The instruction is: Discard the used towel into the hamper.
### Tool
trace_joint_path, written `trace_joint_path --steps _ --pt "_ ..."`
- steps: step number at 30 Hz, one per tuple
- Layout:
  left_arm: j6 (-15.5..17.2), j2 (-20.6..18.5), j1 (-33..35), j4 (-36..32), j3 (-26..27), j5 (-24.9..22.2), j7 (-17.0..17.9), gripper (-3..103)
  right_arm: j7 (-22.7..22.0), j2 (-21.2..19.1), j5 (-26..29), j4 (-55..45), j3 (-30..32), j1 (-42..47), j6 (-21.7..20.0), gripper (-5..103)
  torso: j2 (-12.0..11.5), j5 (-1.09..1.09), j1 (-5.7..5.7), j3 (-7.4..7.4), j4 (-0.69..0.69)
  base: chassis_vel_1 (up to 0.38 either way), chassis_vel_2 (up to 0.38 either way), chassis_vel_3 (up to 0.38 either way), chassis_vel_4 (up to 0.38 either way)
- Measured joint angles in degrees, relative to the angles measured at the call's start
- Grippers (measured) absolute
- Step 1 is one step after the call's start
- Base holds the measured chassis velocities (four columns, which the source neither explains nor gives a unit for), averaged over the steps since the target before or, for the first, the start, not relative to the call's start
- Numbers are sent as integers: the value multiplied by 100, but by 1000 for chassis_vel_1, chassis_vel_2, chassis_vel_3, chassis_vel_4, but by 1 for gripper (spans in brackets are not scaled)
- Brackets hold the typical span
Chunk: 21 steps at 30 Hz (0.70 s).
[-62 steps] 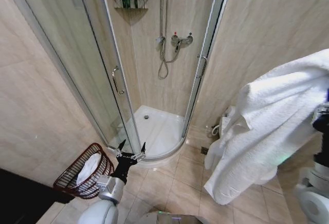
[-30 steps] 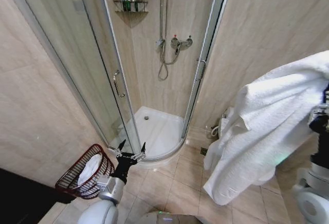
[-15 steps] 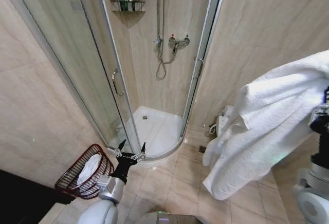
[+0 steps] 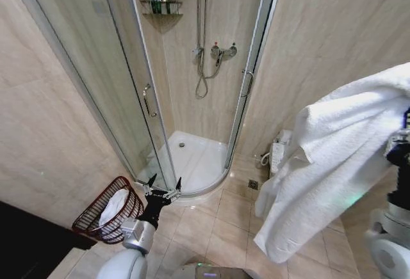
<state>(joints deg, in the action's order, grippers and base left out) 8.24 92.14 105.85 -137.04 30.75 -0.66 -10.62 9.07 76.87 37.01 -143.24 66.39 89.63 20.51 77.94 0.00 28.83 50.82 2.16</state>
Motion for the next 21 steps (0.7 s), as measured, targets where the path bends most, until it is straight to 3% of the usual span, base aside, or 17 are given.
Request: trace_joint_path --steps 8,21 --pt "0 0 1 0 0 0 0 100 -35 -8 70 -1 12 -2 12 21 0 -1 -8 -4 0 87 -70 -77 62" --pt "0 0 0 0 0 0 0 100 -32 -44 119 0 50 -9 107 21 -7 0 -2 -4 1 2 20 21 1"
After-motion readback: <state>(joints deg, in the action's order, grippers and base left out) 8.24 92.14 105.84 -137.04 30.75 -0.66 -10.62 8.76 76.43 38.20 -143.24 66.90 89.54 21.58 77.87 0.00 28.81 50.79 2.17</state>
